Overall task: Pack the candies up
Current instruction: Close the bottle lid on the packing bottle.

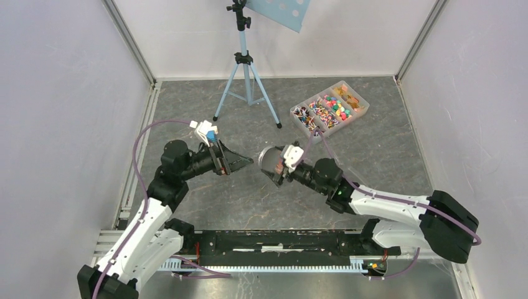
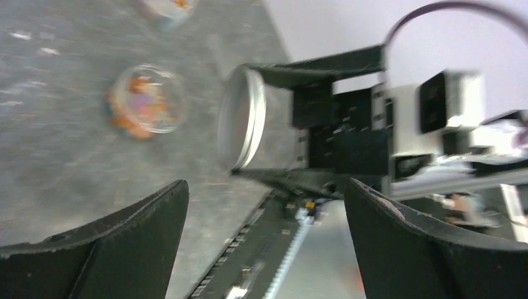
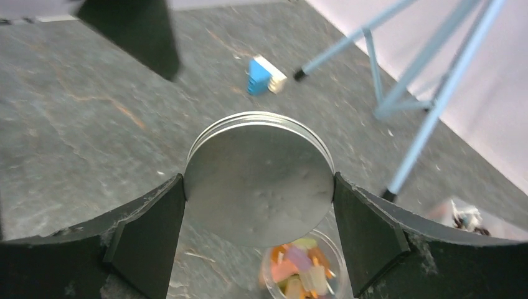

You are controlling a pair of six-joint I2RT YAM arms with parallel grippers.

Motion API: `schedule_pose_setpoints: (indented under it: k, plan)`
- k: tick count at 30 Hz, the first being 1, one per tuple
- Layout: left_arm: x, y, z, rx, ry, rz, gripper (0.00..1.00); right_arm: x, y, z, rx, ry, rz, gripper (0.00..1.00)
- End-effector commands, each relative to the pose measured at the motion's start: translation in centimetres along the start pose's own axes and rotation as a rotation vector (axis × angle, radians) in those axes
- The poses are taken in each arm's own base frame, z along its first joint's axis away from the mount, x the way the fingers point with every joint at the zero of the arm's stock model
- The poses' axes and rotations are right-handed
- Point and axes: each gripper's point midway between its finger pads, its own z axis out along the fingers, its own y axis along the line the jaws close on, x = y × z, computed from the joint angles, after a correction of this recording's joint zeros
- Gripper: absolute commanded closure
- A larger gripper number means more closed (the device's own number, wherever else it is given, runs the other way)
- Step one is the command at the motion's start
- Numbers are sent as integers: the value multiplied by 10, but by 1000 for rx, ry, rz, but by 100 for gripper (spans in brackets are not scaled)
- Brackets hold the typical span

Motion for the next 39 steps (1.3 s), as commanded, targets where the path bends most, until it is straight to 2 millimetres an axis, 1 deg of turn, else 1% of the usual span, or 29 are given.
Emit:
schedule_pose_setpoints:
  k: [1, 4, 5, 6, 7, 10, 12, 15, 19, 24, 26, 30, 35, 39]
  plan:
    - [7, 58, -26, -342, 76, 253, 0, 24, -41, -1, 154, 251, 42, 14]
    - [1, 75, -42, -457, 92, 375, 0, 34, -58, -1, 196, 404, 48, 13]
    - [0, 79, -46, -486, 90, 399, 0, 40, -62, -2, 202, 460, 52, 12]
    - [-3, 81, -50, -509, 79, 415, 0, 40, -66, -1, 206, 500, 58, 12]
    - [-5, 79, -52, -510, 66, 427, 0, 48, -69, -4, 199, 573, 66, 12]
    - [-7, 73, -53, -487, 39, 446, 0, 58, -79, -6, 201, 694, 60, 13]
    - [-8, 70, -56, -483, 20, 457, 0, 61, -84, -7, 197, 746, 64, 13]
    - [-9, 67, -60, -478, -3, 469, 0, 74, -86, -8, 167, 808, 92, 13]
    - [-11, 63, -63, -476, -29, 483, 0, 89, -82, -8, 110, 866, 138, 13]
    - [-11, 63, -64, -479, -36, 480, 0, 108, -77, -7, 80, 910, 165, 12]
    - [-10, 63, -64, -474, -30, 479, 0, 113, -71, -3, 40, 912, 188, 11]
    - [-9, 63, -64, -472, -32, 478, 0, 127, -68, 0, 7, 939, 204, 11]
    - [-10, 64, -64, -479, -35, 478, 0, 132, -65, 3, -24, 948, 217, 11]
    - [-10, 64, -64, -482, -35, 478, 0, 135, -65, 3, -30, 958, 217, 11]
